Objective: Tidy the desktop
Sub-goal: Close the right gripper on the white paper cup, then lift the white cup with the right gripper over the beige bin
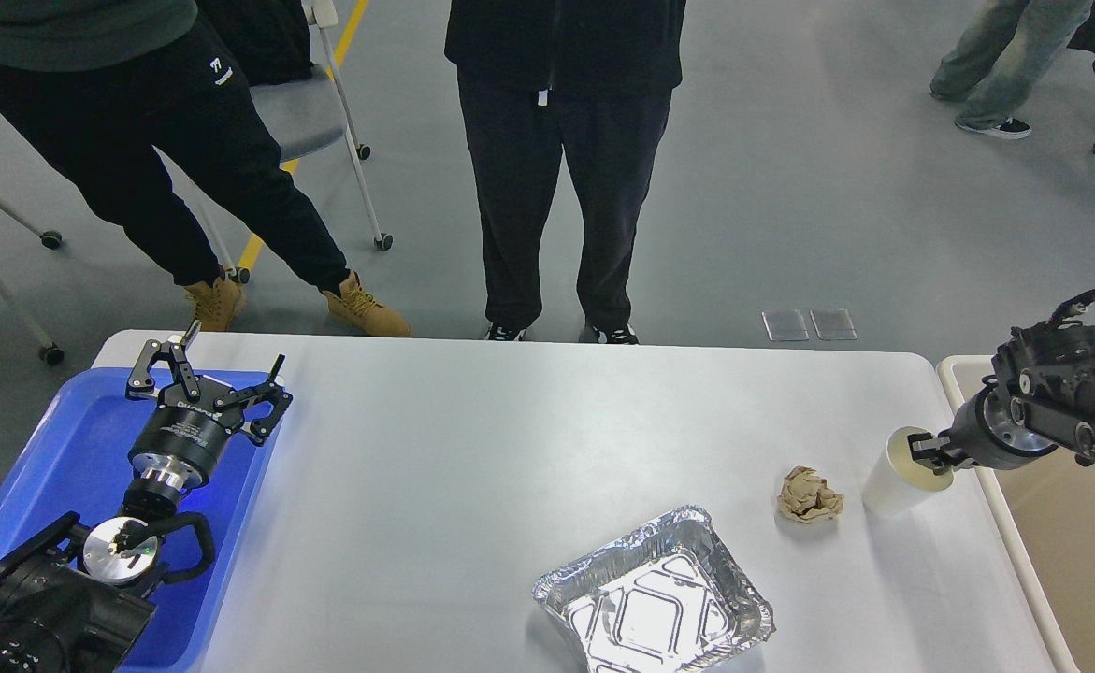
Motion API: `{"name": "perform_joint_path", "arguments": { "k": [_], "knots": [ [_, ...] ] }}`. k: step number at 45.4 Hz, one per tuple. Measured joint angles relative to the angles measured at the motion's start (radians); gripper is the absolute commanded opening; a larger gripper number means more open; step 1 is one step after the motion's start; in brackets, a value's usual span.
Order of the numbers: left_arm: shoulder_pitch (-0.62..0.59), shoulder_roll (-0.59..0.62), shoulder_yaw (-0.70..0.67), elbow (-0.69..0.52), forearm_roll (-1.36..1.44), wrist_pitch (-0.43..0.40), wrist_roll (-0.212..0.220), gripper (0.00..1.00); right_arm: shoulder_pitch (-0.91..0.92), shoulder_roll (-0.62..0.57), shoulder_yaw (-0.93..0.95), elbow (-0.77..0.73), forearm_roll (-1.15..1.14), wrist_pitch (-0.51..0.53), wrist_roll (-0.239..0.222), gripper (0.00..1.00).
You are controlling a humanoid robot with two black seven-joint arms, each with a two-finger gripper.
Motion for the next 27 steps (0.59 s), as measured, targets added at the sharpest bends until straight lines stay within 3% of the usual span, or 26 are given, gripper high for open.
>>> {"name": "perform_joint_path", "arguments": {
  "k": [13,27],
  "knots": [
    [0.000,0.000,0.000,0.000,0.000,0.000,0.000,1.00,0.069,-0.018,0.019,0.021,0.016,0.080,0.025,0.00],
    [0.000,0.000,0.000,0.000,0.001,0.000,0.001,1.00,0.269,-0.111,-0.011,0.078,0.015,0.221,0.037,0.00]
  ]
}}
